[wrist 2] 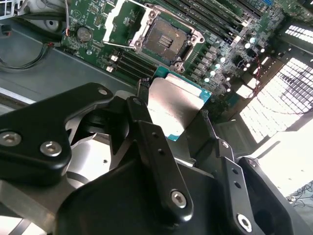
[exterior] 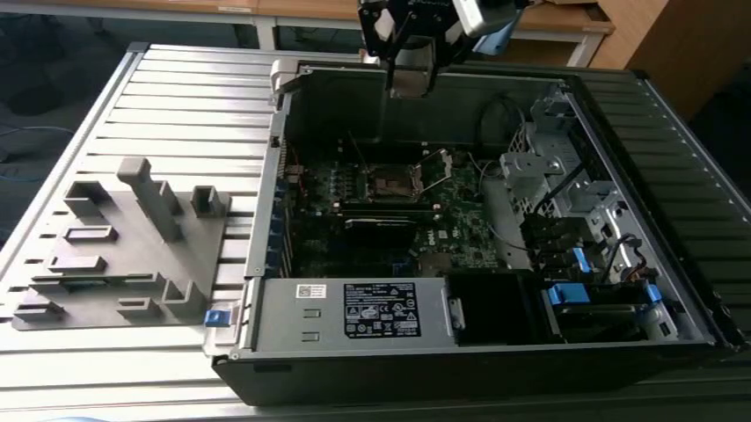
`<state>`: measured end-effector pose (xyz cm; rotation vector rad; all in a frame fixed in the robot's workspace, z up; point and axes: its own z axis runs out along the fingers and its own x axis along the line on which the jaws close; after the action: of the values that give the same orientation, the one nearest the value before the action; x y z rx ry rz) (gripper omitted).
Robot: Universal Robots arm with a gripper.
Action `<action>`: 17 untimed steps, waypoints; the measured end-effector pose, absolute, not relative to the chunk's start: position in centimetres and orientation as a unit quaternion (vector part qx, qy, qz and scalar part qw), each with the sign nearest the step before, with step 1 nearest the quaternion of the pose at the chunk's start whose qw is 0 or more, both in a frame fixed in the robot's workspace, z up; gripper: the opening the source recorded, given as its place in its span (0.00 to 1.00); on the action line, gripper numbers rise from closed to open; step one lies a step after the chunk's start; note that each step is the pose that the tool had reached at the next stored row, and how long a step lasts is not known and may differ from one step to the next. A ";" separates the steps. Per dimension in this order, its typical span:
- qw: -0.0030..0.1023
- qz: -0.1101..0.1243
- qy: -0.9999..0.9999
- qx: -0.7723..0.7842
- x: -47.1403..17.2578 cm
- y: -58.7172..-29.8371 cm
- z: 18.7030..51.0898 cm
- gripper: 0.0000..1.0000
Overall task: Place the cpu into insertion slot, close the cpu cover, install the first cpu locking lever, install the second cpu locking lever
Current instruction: 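Place the cpu into insertion slot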
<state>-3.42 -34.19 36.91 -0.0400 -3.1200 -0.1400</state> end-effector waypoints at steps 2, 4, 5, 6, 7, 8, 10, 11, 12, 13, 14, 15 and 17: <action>0.009 -0.045 -0.999 -0.013 -3.4 -34.2 36.8 0.54; 0.009 -0.045 -0.999 -0.013 -3.4 -34.2 36.7 0.54; 0.009 -0.045 -0.999 -0.013 -3.4 -34.2 36.6 0.54; 0.009 -0.045 -0.999 -0.013 -3.4 -34.2 36.5 0.54; 0.009 -0.045 -0.999 -0.013 -3.4 -34.2 36.4 0.54; 0.009 -0.045 -0.999 -0.013 -3.4 -34.2 36.4 0.54; 0.009 -0.045 -0.999 -0.013 -3.4 -34.2 36.2 0.54; 0.009 -0.045 -0.999 -0.013 -3.4 -34.2 36.2 0.54; 0.009 -0.045 -0.999 -0.013 -3.4 -34.2 36.1 0.54; 0.009 -0.045 -0.999 -0.013 -3.4 -34.2 36.1 0.54; 0.009 -0.045 -0.999 -0.013 -3.4 -34.2 36.1 0.54; 0.009 -0.045 -0.999 -0.013 -3.4 -34.2 36.1 0.54; 0.009 -0.045 -0.999 -0.013 -3.4 -34.2 36.0 0.54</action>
<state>-3.44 -34.19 36.04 -0.0399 -3.1209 -0.1398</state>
